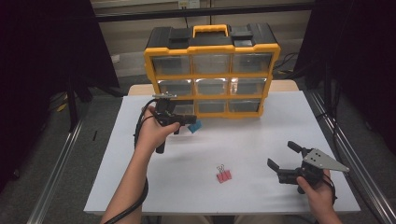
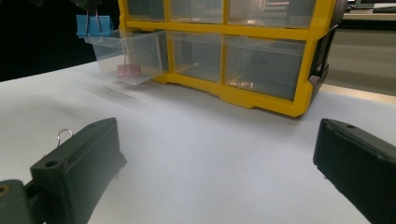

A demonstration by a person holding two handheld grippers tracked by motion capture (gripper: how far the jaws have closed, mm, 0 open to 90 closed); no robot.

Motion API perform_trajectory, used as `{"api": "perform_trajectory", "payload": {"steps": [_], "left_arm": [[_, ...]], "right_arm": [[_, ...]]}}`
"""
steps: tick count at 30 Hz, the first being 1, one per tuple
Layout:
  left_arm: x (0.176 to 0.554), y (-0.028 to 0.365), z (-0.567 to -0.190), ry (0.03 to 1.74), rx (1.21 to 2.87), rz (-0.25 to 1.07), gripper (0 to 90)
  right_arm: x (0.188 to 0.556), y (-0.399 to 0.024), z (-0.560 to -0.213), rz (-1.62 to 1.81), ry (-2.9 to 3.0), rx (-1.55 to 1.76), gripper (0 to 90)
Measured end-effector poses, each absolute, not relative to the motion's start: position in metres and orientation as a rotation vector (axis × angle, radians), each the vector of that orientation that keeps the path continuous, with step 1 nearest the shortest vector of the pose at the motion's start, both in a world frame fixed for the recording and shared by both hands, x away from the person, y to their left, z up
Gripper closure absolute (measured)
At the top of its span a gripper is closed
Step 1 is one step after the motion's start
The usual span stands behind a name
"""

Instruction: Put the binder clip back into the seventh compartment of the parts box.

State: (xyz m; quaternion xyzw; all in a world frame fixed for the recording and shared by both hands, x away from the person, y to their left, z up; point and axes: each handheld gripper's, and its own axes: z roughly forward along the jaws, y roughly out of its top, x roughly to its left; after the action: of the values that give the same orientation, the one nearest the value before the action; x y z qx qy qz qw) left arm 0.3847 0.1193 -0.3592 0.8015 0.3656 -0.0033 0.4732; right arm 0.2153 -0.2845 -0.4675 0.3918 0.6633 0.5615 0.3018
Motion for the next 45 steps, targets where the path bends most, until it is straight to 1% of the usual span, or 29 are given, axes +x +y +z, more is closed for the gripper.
{"api": "perform_trajectory", "payload": {"steps": [25,45], "left_arm": [[0.402,0.12,-0.349,0.942,1.921,0.003,89.3],[0.412,0.127,-0.342,0.966,1.906,0.048,89.3]], "right_arm": [[0.215,-0.284,-0.468,1.489,1.769,1.042,0.6],[0.216,-0.284,-0.468,1.49,1.769,1.04,0.7]]}}
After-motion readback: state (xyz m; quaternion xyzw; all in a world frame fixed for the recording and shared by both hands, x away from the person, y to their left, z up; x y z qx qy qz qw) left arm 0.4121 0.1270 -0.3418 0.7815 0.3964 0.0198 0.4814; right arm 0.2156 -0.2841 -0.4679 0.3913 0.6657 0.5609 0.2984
